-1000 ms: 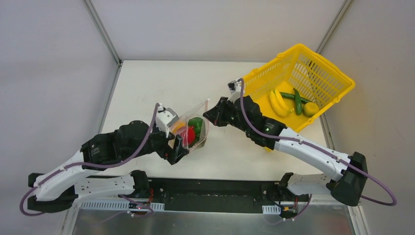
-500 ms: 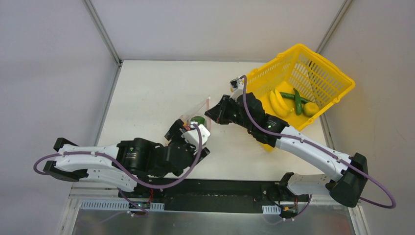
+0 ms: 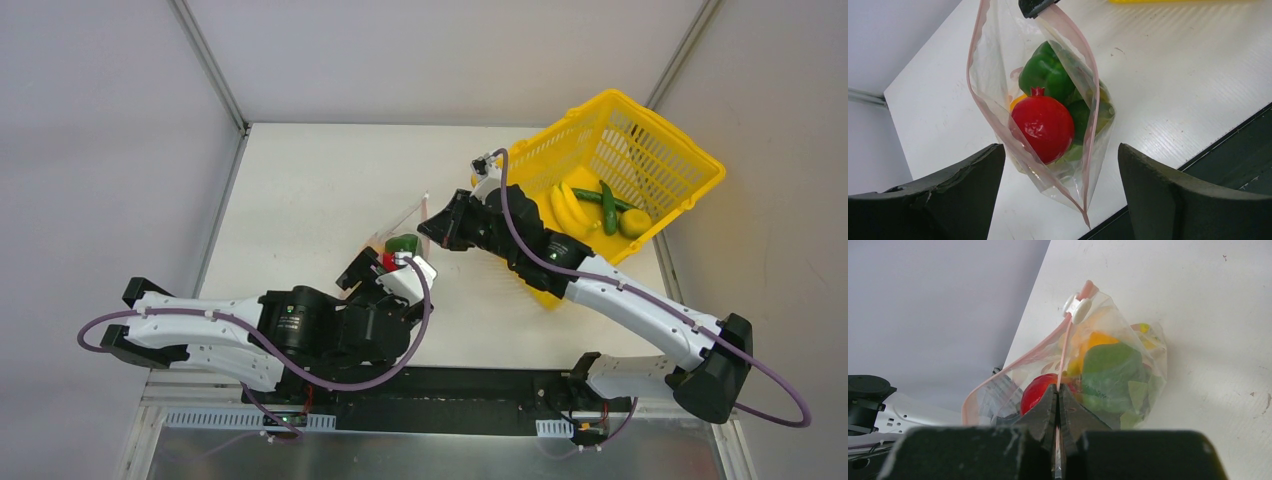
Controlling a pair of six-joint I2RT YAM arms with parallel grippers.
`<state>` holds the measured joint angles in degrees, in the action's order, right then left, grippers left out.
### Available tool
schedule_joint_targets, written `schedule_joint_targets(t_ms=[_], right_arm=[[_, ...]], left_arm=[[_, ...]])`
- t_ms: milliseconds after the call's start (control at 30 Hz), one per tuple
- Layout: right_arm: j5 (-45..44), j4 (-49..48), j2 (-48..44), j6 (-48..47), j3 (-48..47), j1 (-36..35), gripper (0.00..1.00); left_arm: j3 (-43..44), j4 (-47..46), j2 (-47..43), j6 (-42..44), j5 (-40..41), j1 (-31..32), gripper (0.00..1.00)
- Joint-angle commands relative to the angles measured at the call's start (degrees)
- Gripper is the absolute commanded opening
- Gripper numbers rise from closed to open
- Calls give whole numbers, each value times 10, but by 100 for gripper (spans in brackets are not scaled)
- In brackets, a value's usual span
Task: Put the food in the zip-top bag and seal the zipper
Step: Adjust the zipper food storage bag at the center of the board.
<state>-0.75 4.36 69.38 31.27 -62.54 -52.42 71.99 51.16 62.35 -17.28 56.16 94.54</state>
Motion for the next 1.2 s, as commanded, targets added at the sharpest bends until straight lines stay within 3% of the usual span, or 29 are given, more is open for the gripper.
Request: schedule_joint_targets(t_ms=[0, 133, 367, 667, 867, 1167], right_arm=[[21, -27, -14, 15, -38, 2, 0], [32, -27, -12, 19, -41, 2, 0], [46, -25, -15, 22, -41, 2, 0], [60, -28, -22, 10, -33, 2, 0], [100, -53, -53, -34, -3, 2, 3], [182, -39, -110, -117, 17, 2, 12]], left_arm=[[-2, 32, -8, -49, 25, 3, 82], [-16, 18, -12, -52, 22, 3, 69], [-40, -20, -32, -34, 10, 2, 34], [-54, -33, -63, -10, -14, -13, 0], [-64, -47, -128, -1, -11, -22, 0], [-119, -147, -287, 82, -105, -33, 0]])
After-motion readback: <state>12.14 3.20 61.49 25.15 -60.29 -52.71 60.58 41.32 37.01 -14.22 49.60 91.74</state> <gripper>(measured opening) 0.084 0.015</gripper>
